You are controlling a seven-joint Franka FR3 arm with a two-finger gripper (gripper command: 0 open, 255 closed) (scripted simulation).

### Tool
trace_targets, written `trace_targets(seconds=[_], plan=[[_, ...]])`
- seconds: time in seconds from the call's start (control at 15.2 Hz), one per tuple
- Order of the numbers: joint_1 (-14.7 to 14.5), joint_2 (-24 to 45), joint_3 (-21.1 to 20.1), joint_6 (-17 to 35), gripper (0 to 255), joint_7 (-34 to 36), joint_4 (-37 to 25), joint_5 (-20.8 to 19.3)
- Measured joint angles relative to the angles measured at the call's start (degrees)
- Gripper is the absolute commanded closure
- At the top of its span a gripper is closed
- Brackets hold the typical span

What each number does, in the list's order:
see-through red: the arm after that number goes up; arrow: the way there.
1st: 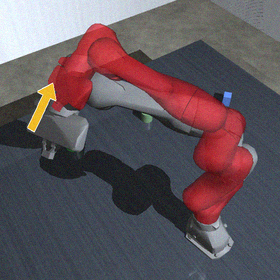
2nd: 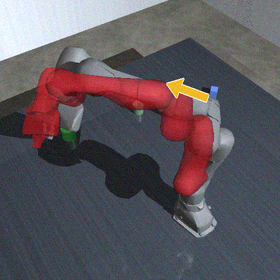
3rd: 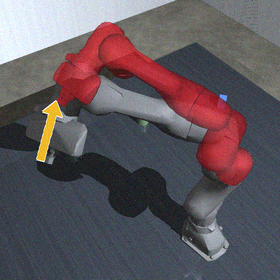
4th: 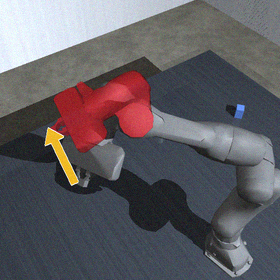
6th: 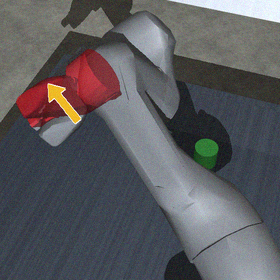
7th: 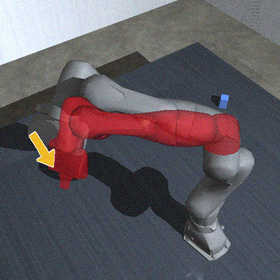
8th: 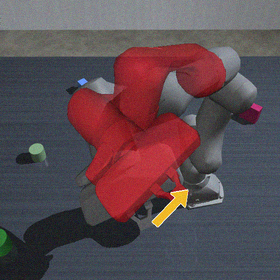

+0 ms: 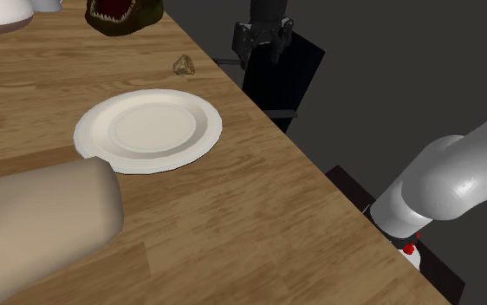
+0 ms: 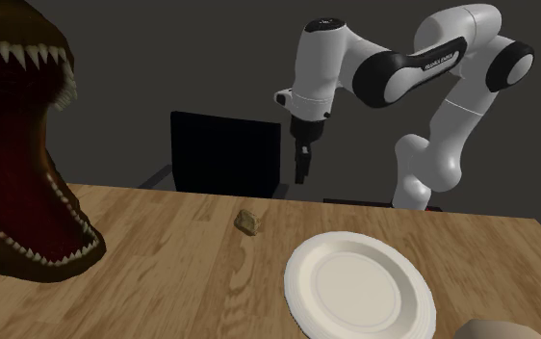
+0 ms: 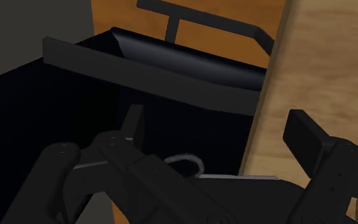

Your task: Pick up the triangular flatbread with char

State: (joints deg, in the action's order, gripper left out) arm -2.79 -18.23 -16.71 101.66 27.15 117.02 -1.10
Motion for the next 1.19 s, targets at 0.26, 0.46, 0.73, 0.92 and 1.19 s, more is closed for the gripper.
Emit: trace_targets(seconds=[0.26,0.46,0.73,0.92,1.19], plan=[[-0.6,7.2,-3.8,1.0,0,6.0,-7.3,-2.7],[-1.2,12.3,-5.8,0.9,0,9.8,-13.0,-5.5],[-3.2,22.0,-8.5,-0.3,0,15.8,-23.8,-11.1],[-5.7,29.0,-9.5,-2.3,0,19.3,-32.4,-15.5],[-6.6,31.3,-9.6,-1.8,0,20.9,-34.1,-17.1]])
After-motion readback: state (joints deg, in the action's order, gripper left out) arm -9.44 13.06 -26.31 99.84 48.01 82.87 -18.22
